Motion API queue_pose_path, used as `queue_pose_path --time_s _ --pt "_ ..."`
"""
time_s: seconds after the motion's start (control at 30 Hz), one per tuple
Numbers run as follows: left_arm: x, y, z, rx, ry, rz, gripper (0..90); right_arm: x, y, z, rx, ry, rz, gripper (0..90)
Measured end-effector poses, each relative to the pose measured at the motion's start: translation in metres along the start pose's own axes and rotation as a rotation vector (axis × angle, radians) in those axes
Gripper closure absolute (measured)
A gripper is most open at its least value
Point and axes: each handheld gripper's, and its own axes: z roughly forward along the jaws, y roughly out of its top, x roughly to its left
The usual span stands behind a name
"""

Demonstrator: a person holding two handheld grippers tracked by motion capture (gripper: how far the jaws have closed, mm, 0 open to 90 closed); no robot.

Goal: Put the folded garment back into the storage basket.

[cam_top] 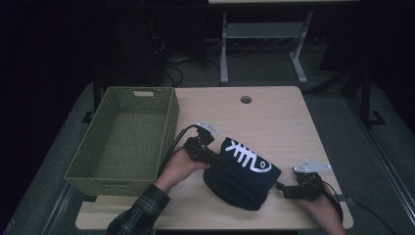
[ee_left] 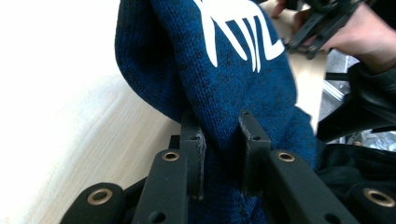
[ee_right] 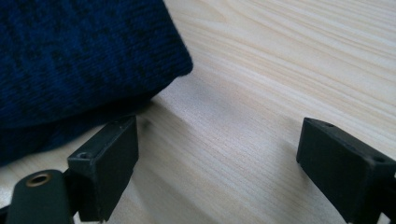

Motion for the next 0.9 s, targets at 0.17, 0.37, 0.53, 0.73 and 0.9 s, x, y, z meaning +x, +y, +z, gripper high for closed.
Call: queue_pose_path --time_s 0.17,0.37,0.53,0.73,0.9 --pt "-0.005 0.01 -0.01 0.007 -0.001 0.022 76.0 0.0 0.0 0.0 -0.001 0.0 0.0 12.4" --pt "-0.008 0.02 -0.022 0.013 0.003 0.042 76.1 0.0 0.0 0.0 -0.001 0.0 0.0 12.4" --pt "-0.01 0.026 -0.034 0.003 0.001 0.033 76.0 0.0 0.0 0.0 -0.001 0.0 0.0 12.4" --pt "-0.012 0.031 -0.053 -0.007 -0.001 0.035 75.9 0.0 0.0 0.0 -0.002 0.0 0.001 12.4" --pt "-0.015 0.035 -0.066 0.006 -0.005 0.06 75.8 0.0 0.0 0.0 -0.001 0.0 0.001 12.4"
